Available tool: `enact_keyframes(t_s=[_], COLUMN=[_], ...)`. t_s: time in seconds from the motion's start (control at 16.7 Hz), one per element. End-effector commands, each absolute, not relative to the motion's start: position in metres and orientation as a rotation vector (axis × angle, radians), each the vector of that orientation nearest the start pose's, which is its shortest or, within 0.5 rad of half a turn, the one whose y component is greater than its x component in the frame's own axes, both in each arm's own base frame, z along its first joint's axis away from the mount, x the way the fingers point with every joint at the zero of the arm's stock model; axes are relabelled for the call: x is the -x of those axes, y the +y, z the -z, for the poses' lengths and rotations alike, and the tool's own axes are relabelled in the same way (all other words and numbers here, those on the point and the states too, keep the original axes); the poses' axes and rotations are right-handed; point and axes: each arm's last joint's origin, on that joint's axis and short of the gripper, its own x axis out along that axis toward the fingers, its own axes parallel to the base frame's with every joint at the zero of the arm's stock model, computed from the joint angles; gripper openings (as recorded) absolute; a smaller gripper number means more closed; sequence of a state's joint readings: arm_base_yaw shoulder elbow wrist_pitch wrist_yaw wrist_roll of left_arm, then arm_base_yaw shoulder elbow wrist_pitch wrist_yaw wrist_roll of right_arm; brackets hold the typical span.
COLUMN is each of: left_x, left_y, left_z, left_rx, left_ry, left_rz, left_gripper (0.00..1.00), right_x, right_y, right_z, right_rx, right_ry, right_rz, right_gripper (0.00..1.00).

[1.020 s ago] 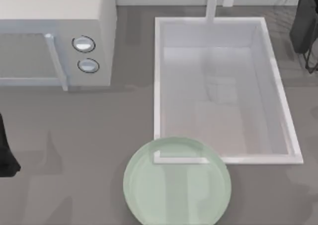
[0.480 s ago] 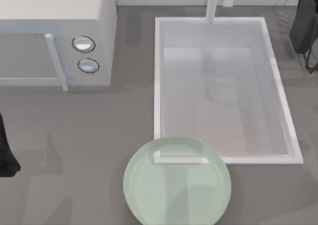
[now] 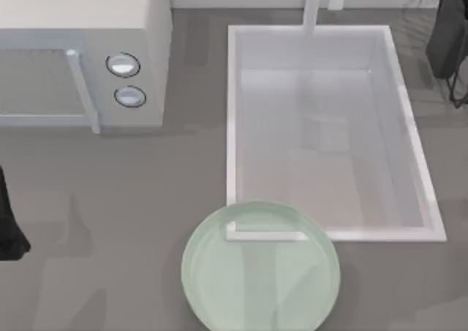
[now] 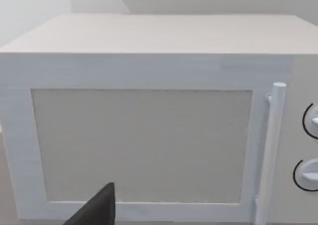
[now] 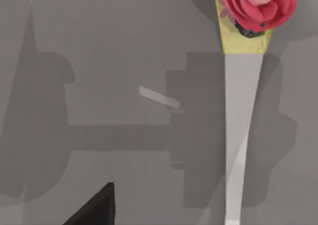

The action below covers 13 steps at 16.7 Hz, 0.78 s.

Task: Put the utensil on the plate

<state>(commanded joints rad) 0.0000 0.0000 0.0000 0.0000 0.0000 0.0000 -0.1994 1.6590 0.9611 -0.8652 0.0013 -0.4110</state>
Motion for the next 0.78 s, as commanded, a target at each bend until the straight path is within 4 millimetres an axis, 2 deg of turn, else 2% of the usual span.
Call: enact_keyframes(t_s=[0.18, 0.3, 0.42, 0.6, 0.78], left_x=[-0.106, -0.106, -0.106, -0.106, -0.106], left_y=[-0.001, -0.001, -0.001, -0.001, -0.001], left_z=[-0.160, -0.160, -0.160, -0.160, -0.160], left_rx=[0.000, 0.000, 0.000, 0.000, 0.000], left_ry=[0.000, 0.000, 0.000, 0.000, 0.000], left_rz=[0.000, 0.000, 0.000, 0.000, 0.000], left_gripper=[1.00, 1.00, 1.00, 1.00, 1.00], right_x=[-0.271, -0.268, -0.267, -0.267, -0.267], right_y=[-0.054, -0.053, -0.053, -0.053, -0.053], right_z=[-0.117, -0.100, -0.093, -0.093, -0.093], right_rx=[0.172, 0.171, 0.170, 0.170, 0.170], right_ry=[1.550, 1.555, 1.559, 1.559, 1.559], right_rz=[-0.163, -0.164, -0.165, -0.165, -0.165], right_gripper=[1.00, 1.00, 1.00, 1.00, 0.77])
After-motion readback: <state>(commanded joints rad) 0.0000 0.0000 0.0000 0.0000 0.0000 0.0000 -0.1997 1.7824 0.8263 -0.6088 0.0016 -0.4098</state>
